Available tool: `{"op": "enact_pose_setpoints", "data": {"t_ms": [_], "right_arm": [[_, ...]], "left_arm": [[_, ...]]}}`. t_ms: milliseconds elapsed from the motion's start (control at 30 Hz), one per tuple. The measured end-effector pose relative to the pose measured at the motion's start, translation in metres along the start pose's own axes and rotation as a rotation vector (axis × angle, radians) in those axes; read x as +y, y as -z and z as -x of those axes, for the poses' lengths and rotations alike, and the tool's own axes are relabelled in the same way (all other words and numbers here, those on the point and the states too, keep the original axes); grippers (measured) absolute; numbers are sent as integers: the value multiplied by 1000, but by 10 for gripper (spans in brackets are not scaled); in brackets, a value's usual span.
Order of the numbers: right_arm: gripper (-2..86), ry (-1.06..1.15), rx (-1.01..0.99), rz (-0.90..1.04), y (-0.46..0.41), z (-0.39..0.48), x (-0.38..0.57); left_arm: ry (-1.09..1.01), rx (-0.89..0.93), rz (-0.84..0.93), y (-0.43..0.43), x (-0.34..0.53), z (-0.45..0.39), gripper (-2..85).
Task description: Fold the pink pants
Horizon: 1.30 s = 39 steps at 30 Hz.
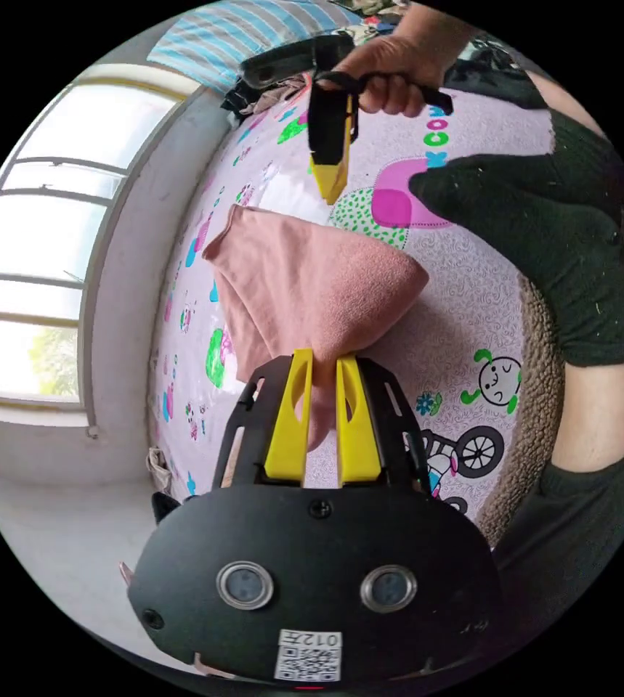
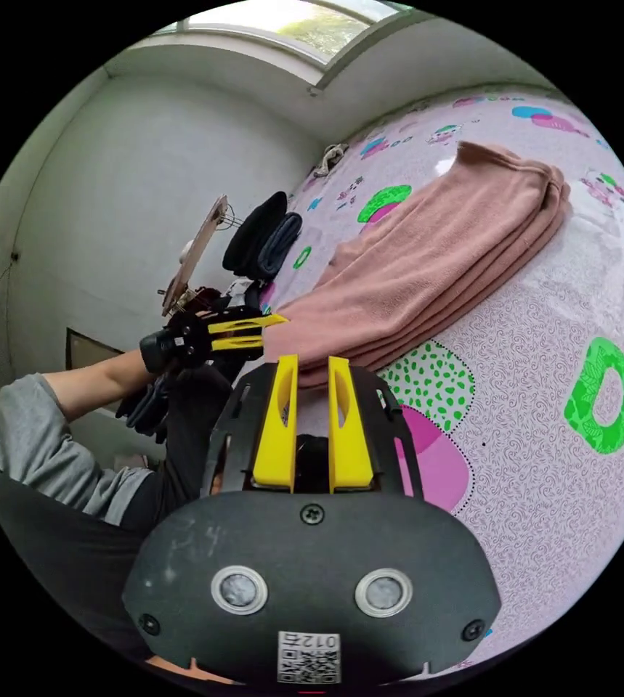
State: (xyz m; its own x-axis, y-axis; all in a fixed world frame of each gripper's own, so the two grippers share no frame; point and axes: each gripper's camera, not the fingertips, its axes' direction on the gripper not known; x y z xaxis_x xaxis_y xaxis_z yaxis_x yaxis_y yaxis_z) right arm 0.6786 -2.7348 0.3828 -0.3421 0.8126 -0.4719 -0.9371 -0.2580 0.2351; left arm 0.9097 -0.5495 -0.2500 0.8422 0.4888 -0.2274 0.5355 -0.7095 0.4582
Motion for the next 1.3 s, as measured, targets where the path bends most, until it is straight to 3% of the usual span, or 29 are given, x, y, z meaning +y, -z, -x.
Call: {"op": "enact_pose_setpoints", "data": {"t_ms": [200,533,1000,1300], "right_arm": [[89,457,252,14,-46,64,53],[104,790,456,61,-130,83,114],[7,800,490,123,-203,57,169],[90,636,447,49,-205,31,170]], "left_arm": [[268,200,-65,6,18,62,28],[231,209,-61,7,12,71,22],[263,282,-58,-1,18,81,21],[275,280,-54,-2,20,79,20]]}}
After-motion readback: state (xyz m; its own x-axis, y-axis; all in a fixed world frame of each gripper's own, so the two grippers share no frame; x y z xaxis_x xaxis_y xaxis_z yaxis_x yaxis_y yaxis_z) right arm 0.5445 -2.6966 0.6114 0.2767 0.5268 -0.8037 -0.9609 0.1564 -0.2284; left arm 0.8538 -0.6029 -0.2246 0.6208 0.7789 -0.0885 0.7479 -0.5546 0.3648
